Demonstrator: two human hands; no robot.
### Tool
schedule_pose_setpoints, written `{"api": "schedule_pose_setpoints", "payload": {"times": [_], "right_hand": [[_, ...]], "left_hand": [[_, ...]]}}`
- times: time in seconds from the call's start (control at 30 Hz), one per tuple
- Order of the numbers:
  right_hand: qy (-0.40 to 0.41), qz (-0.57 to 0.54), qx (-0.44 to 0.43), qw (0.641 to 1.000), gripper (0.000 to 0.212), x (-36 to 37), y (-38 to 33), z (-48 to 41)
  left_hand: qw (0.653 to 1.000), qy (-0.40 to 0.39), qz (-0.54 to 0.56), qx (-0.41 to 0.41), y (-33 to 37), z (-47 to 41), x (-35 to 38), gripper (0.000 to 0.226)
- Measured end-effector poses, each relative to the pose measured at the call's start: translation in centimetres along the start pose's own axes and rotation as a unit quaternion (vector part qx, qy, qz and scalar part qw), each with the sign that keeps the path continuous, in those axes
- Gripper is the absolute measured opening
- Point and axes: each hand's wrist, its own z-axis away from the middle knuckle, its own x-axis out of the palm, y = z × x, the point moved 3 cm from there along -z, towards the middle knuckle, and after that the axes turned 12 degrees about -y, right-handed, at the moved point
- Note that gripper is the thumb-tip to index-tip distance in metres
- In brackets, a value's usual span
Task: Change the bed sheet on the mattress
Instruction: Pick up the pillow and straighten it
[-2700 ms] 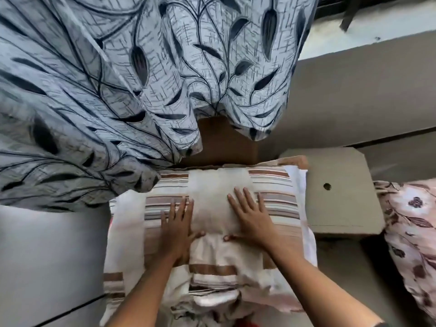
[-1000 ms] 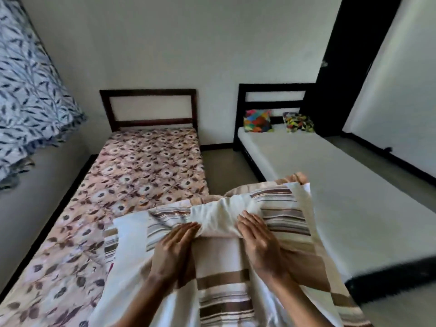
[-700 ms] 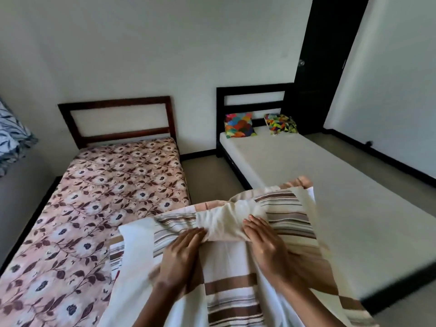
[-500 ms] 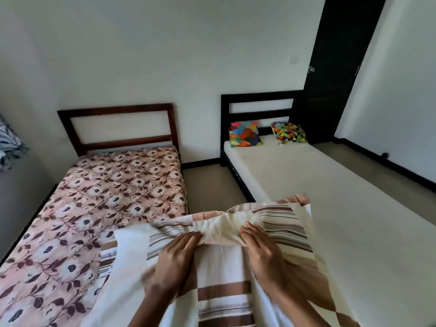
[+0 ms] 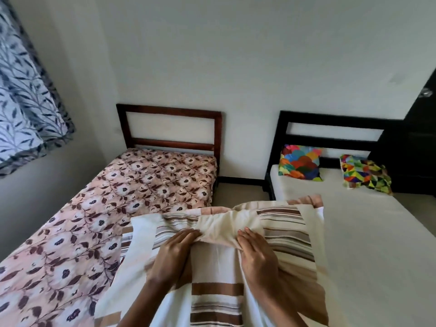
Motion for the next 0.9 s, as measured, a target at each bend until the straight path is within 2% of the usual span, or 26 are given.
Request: {"api": "schedule_pose_setpoints", "payload": {"times": [0.07, 0.17, 0.2, 0.3, 0.37, 0.43, 0.6, 0.77, 0.9], "right_hand": [[-0.003, -0.017, -0.005, 1.0, 0.015, 2.2, 1.9, -3.1], [-0.012, -0.03, 0.001, 0.999, 0.015, 6.1, 4.7, -8.2], [-0.022, -0.033, 0.0, 0.999, 0.016, 7.4, 5.6, -9.6], [-0.057, -0.064, 0.008, 0.996, 0.038, 13.0, 8.7, -15.6], [-0.08, -0.074, 0.005, 0.994, 0.042, 15.8, 10.1, -19.2], [-0.077, -0.077, -0.019, 0.994, 0.042, 18.9, 11.5, -23.5], [-0.092, -0.094, -0.013, 0.991, 0.032, 26.3, 15.3, -33.6], [-0.112, -0.102, -0.013, 0.988, 0.041, 36.3, 18.9, -43.3], [-0.145, -0.121, -0.041, 0.981, 0.04, 44.4, 20.6, -50.2]], "left_hand": [[1.0, 0.004, -0.009, -0.03, -1.7, -3.3, 0.6, 0.041], [0.998, 0.006, -0.02, -0.057, -4.8, -8.9, 1.2, 0.04], [0.998, -0.003, -0.022, -0.061, -5.9, -10.5, 1.6, 0.04], [0.997, -0.003, -0.029, -0.069, -11.0, -17.3, 2.9, 0.038], [0.997, -0.008, -0.033, -0.071, -13.9, -21.1, 3.3, 0.037], [0.996, -0.015, -0.041, -0.079, -17.3, -25.3, 3.8, 0.036], [0.995, -0.003, -0.044, -0.09, -24.8, -35.7, 4.1, 0.037], [0.991, -0.004, -0.06, -0.124, -34.1, -45.9, 5.3, 0.03], [0.986, -0.002, -0.057, -0.158, -41.4, -52.1, 6.8, 0.038]]}}
